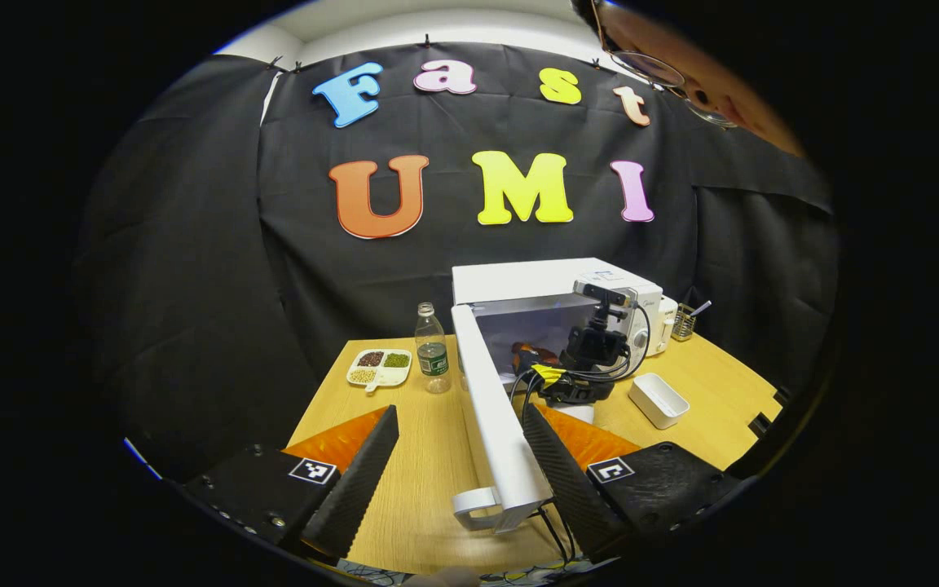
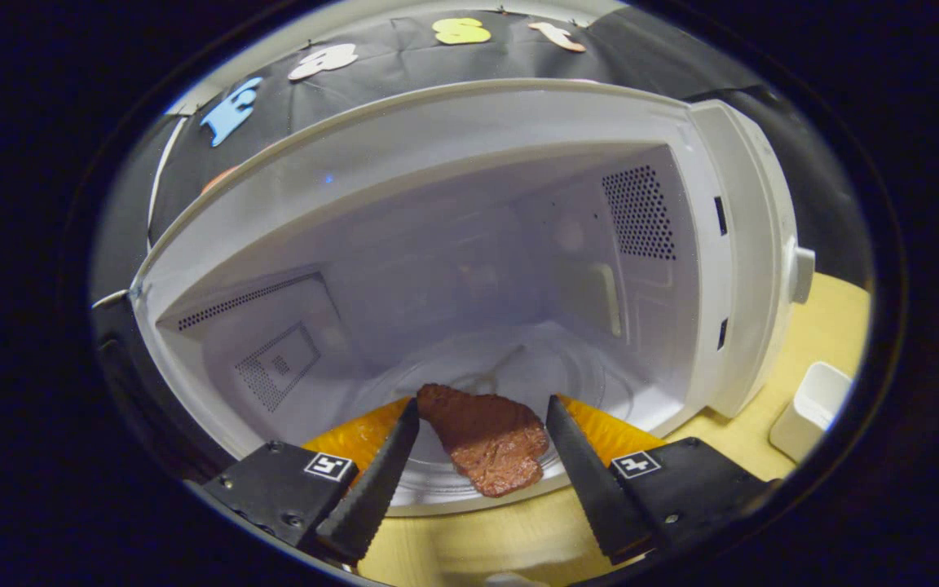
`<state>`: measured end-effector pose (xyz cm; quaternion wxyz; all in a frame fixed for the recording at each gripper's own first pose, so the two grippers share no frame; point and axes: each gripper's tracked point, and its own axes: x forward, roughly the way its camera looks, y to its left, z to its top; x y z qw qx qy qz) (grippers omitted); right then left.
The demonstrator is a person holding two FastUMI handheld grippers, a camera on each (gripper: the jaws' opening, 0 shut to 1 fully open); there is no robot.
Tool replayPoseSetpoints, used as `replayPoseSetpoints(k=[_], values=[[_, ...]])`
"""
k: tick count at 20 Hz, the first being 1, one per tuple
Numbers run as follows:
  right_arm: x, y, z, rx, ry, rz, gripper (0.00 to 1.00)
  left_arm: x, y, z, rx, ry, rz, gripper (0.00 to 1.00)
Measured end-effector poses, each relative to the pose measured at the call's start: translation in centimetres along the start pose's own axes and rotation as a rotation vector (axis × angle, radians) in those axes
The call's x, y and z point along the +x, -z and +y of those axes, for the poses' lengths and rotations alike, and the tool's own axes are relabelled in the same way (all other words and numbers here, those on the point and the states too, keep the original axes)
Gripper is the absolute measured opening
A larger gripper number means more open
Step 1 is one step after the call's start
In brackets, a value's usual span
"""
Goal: Open the microwave oven with the left hand, put the food in, and close the microwave oven.
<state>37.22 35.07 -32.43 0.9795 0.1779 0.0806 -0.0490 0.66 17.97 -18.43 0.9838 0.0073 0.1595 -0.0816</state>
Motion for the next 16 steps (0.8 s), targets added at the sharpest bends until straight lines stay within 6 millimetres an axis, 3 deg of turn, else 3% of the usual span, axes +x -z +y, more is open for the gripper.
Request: replayPoseSetpoints(k=[1,2,3,4,5,8,9,10,11,12,13,14,15,16], values=[[-0.3,-0.3,0.1,-0.007,-0.006,0.000,1.00,-0.1,0.0,0.0,0.003,-0.003,-0.001,0.96],[-0.6,-0.7,0.0,-0.018,-0.014,-0.006,0.90,-0.2,0.0,0.0,0.003,-0.005,-0.004,0.96],[-1.1,-0.9,-0.1,-0.024,-0.024,-0.003,1.00,-0.3,0.0,0.1,0.000,-0.007,-0.007,0.96],[-1.7,-1.1,-0.2,-0.025,-0.035,0.004,0.90,-0.5,0.0,0.2,-0.004,-0.012,-0.014,0.96],[-2.5,-1.7,-0.5,-0.033,-0.041,0.004,1.00,-0.5,-0.2,0.4,-0.010,-0.016,-0.021,0.96],[-5.7,-4.1,-1.0,-0.074,-0.088,0.014,1.00,-0.9,-0.8,1.4,-0.019,-0.040,-0.053,0.96],[-7.1,-5.0,-1.3,-0.101,-0.102,0.021,1.00,-1.1,-1.0,1.9,-0.019,-0.054,-0.063,0.96],[-8.5,-6.1,-1.8,-0.124,-0.111,0.023,0.90,-1.4,-1.2,2.4,-0.019,-0.068,-0.075,0.96],[-10.1,-7.5,-2.0,-0.150,-0.129,0.012,1.00,-1.6,-1.1,3.1,-0.022,-0.086,-0.077,0.96],[-11.6,-8.8,-2.5,-0.178,-0.139,0.016,1.00,-1.7,-1.0,3.8,-0.026,-0.104,-0.083,0.96],[-13.3,-10.0,-3.0,-0.204,-0.157,0.018,0.90,-1.8,-0.7,4.2,-0.031,-0.113,-0.084,0.96],[-14.8,-10.7,-3.4,-0.228,-0.168,0.043,0.90,-1.9,-0.1,4.9,-0.031,-0.133,-0.077,0.96],[-16.6,-11.4,-4.0,-0.232,-0.181,0.065,1.00,-2.1,0.5,5.6,-0.034,-0.146,-0.069,0.96],[-18.5,-12.7,-4.6,-0.238,-0.190,0.076,1.00,-2.1,1.2,6.1,-0.037,-0.156,-0.065,0.96]])
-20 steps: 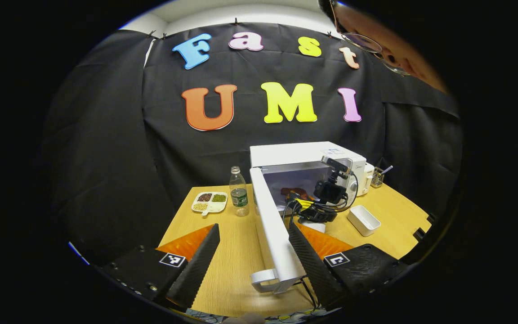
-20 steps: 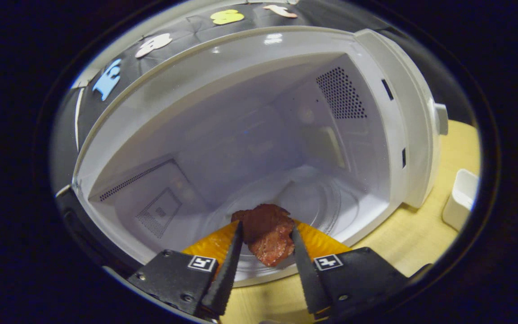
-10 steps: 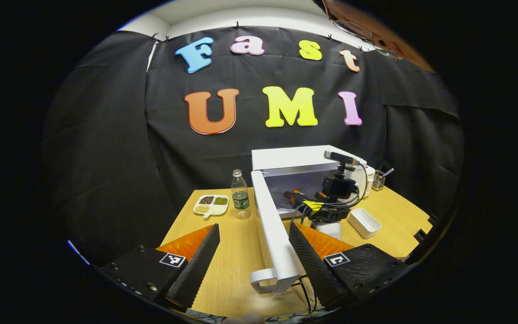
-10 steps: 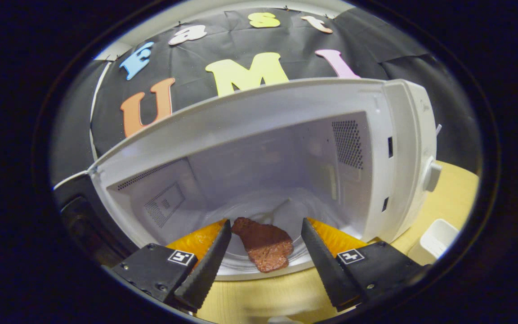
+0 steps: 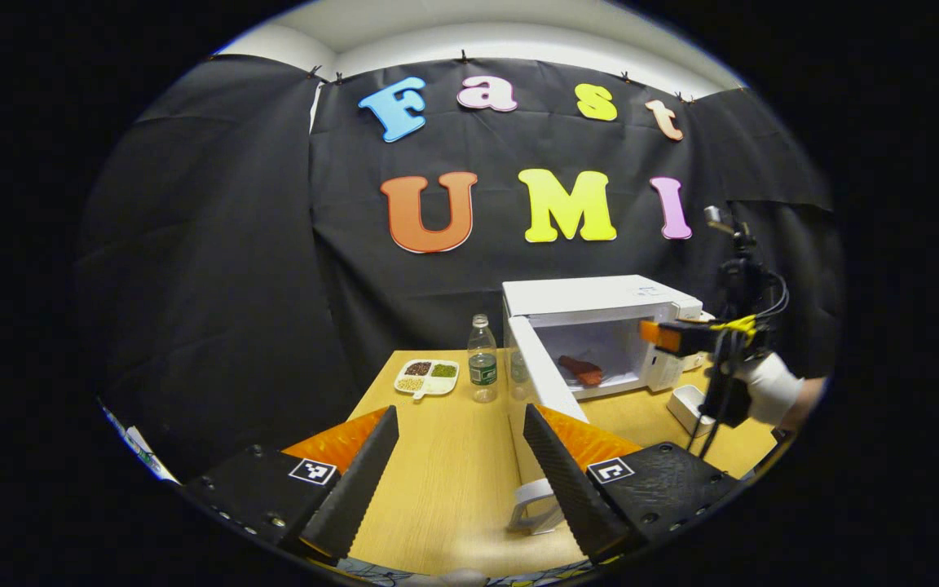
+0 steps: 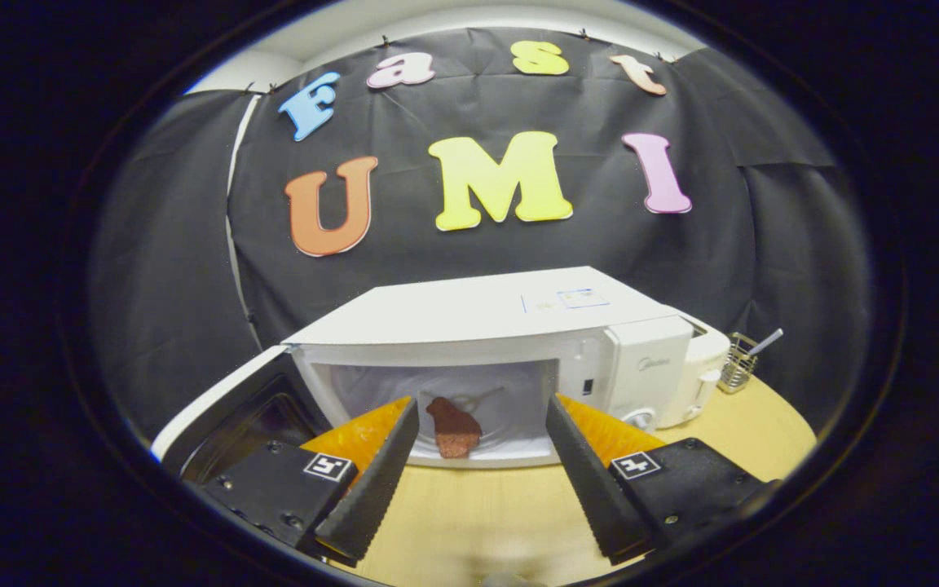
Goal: Open the microwave oven with the left hand, put the food in, and close the microwave oven.
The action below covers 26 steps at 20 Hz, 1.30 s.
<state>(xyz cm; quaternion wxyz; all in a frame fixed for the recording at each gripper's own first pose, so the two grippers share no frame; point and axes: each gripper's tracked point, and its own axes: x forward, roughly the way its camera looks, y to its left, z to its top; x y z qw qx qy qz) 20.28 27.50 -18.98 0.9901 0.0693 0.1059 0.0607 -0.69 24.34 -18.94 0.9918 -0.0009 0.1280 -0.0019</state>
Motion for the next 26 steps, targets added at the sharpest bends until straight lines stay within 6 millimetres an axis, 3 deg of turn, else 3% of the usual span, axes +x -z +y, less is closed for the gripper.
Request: replayPoseSetpoints(k=[1,2,3,4,5,6,7,8,9,10,11,13,14,15,16,17,18,22,26], values=[[-1.8,-0.7,-0.5,-0.013,-0.004,-0.001,1.00,0.2,0.5,0.6,0.002,-0.017,0.005,0.96],[-3.3,-1.3,-1.1,-0.036,-0.003,0.010,0.90,0.2,1.4,1.1,0.002,-0.027,0.017,0.96],[-5.0,-2.0,-1.9,-0.061,0.004,0.008,1.00,0.5,2.2,1.5,0.006,-0.039,0.026,0.96],[-6.5,-2.7,-2.7,-0.074,0.012,0.007,0.89,0.7,3.0,2.1,0.007,-0.051,0.034,0.96],[-7.9,-3.3,-3.4,-0.075,0.009,0.010,1.00,1.0,3.8,2.3,0.005,-0.053,0.037,0.96],[-9.2,-3.9,-4.3,-0.079,0.016,0.009,0.90,1.2,4.9,2.2,-0.001,-0.059,0.055,0.96],[-10.5,-4.5,-5.4,-0.087,0.036,0.011,1.00,1.8,5.7,2.1,0.000,-0.052,0.067,0.95],[-11.8,-5.3,-6.6,-0.095,0.055,0.004,1.00,2.1,6.4,2.0,-0.002,-0.055,0.073,0.94],[-13.0,-6.2,-7.6,-0.102,0.070,-0.013,1.00,2.6,6.9,1.9,-0.012,-0.057,0.084,0.77],[-14.0,-6.9,-8.4,-0.109,0.083,-0.023,0.90,2.7,7.2,1.2,-0.032,-0.039,0.085,0.80],[-14.9,-7.4,-9.2,-0.115,0.096,-0.027,1.00,3.1,7.5,0.6,-0.051,-0.023,0.091,0.78],[-16.3,-7.8,-10.4,-0.105,0.112,-0.028,1.00,3.5,8.4,-0.6,-0.041,0.017,0.100,0.73],[-16.9,-7.8,-10.8,-0.105,0.117,-0.028,1.00,4.3,9.2,-1.2,-0.040,0.044,0.119,0.43],[-17.5,-7.9,-11.3,-0.108,0.125,-0.024,1.00,4.6,9.7,-1.8,-0.034,0.059,0.124,0.42],[-18.1,-7.9,-11.7,-0.107,0.128,-0.023,0.90,4.8,10.2,-1.1,-0.018,0.015,0.122,0.15],[-18.5,-8.0,-12.1,-0.105,0.132,-0.023,0.90,5.7,11.1,-0.9,-0.009,0.008,0.124,0.08],[-18.8,-7.8,-12.6,-0.104,0.135,-0.015,1.00,5.4,11.3,-2.3,-0.017,0.035,0.136,0.00],[-19.8,-7.4,-14.6,-0.095,0.148,0.006,1.00,5.5,12.1,-5.7,-0.033,0.086,0.141,0.00],[-20.5,-7.8,-16.5,-0.068,0.156,0.005,1.00,5.2,11.3,-10.4,-0.021,0.149,0.122,0.00]])
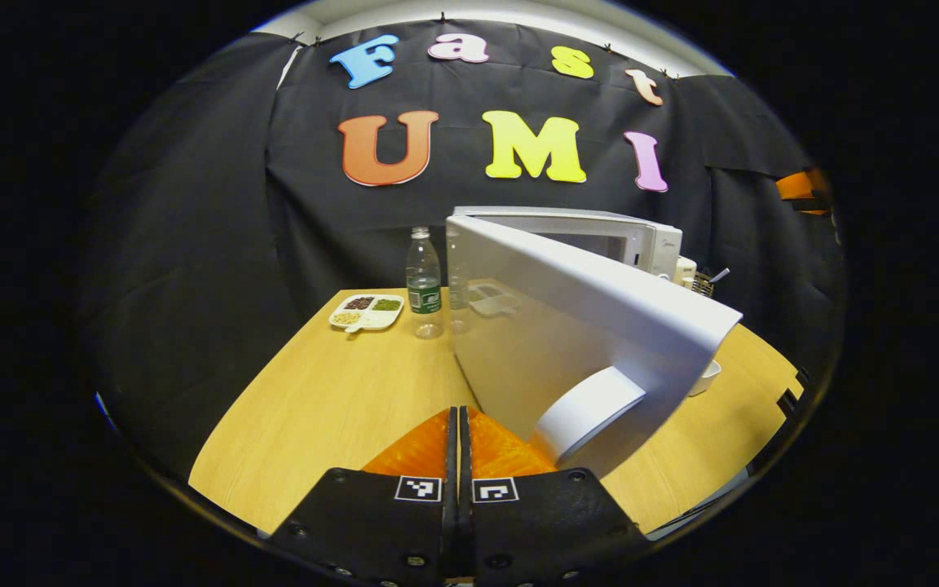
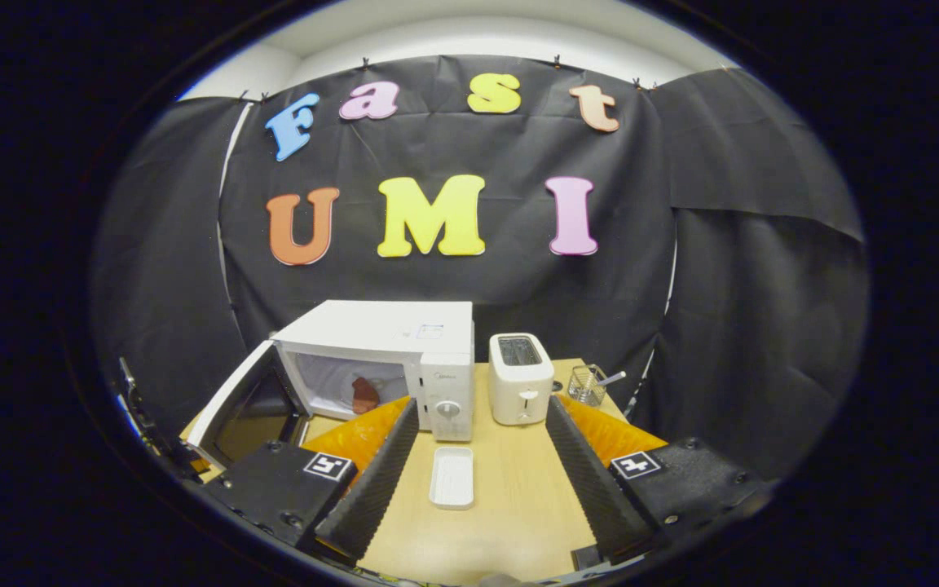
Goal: Open the microwave oven with the left hand, put the food in, and close the microwave oven.
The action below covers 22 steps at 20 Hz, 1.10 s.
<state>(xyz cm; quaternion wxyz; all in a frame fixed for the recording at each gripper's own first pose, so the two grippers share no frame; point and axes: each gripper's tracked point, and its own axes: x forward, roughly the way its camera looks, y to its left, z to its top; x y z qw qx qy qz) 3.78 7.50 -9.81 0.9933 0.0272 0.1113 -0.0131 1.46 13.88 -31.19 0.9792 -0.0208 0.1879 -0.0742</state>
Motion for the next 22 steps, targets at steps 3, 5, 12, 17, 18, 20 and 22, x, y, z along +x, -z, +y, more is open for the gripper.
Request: replayPoseSetpoints(k=[3,5,12,17,18,20,22], values=[[-0.3,-0.6,-1.4,0.014,0.005,-0.005,1.00,0.6,-1.1,-3.9,0.003,0.051,-0.023,0.00],[-0.7,-1.0,-2.4,0.015,0.008,-0.007,0.90,1.2,-1.5,-6.8,0.005,0.095,-0.033,0.00],[-0.9,-1.1,-6.3,0.015,0.041,0.020,1.00,3.7,-3.2,-13.8,0.040,0.204,-0.063,0.00],[-0.8,-2.3,-8.2,0.000,0.063,0.019,1.00,6.5,-4.6,-17.3,0.061,0.252,-0.083,0.00],[-0.6,-2.5,-8.4,-0.002,0.065,0.015,1.00,7.1,-4.9,-17.8,0.061,0.258,-0.087,0.00],[-0.1,-2.5,-8.7,-0.007,0.066,0.026,1.00,8.4,-5.6,-18.6,0.065,0.264,-0.098,0.00],[0.5,-2.5,-8.8,-0.004,0.067,0.038,1.00,9.7,-6.2,-19.1,0.063,0.266,-0.103,0.00]])
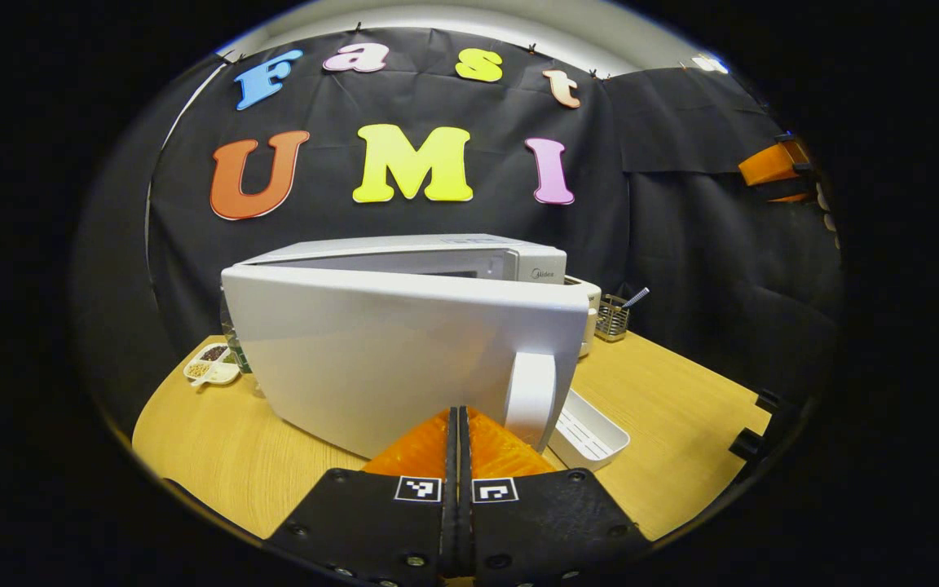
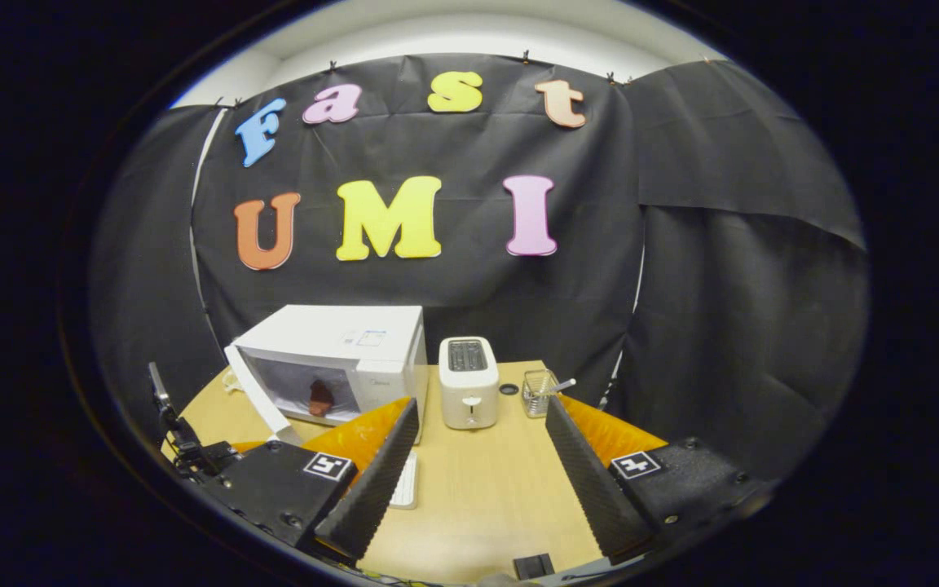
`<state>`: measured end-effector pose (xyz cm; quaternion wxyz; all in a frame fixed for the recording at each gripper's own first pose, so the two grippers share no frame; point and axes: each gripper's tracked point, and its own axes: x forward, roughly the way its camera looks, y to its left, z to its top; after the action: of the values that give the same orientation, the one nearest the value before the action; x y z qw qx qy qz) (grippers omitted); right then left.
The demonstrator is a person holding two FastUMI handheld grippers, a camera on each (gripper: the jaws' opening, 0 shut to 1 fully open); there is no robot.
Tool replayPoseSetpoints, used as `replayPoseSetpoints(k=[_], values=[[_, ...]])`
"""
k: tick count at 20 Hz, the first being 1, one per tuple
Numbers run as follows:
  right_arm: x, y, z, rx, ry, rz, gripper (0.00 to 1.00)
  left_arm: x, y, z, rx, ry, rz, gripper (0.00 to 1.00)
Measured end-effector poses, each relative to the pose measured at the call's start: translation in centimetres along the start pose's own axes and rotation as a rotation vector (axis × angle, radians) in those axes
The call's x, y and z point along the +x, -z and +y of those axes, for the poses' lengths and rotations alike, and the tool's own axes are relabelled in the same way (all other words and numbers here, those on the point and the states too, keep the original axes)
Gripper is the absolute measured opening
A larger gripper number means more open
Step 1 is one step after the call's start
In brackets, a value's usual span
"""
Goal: Open the microwave oven with the left hand, put the food in, and close the microwave oven.
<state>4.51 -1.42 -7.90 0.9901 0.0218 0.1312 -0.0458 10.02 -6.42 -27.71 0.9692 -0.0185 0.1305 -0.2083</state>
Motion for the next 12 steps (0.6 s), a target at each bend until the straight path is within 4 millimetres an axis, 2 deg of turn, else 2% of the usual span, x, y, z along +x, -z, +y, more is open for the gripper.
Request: replayPoseSetpoints(k=[1,2,6,12], values=[[0.2,0.0,-0.2,0.001,0.002,0.005,0.91,0.7,-0.2,-0.1,-0.002,0.004,-0.001,0.00],[0.4,0.0,-0.2,0.001,0.002,0.009,1.00,1.3,-0.5,-0.2,-0.001,0.009,-0.005,0.00],[1.1,-0.2,-0.9,0.000,0.018,0.015,1.00,4.1,-1.5,-1.0,0.027,0.028,-0.013,0.00],[1.8,0.1,-2.4,0.015,0.053,0.034,1.00,8.7,-2.9,-1.0,0.020,0.011,-0.029,0.00]])
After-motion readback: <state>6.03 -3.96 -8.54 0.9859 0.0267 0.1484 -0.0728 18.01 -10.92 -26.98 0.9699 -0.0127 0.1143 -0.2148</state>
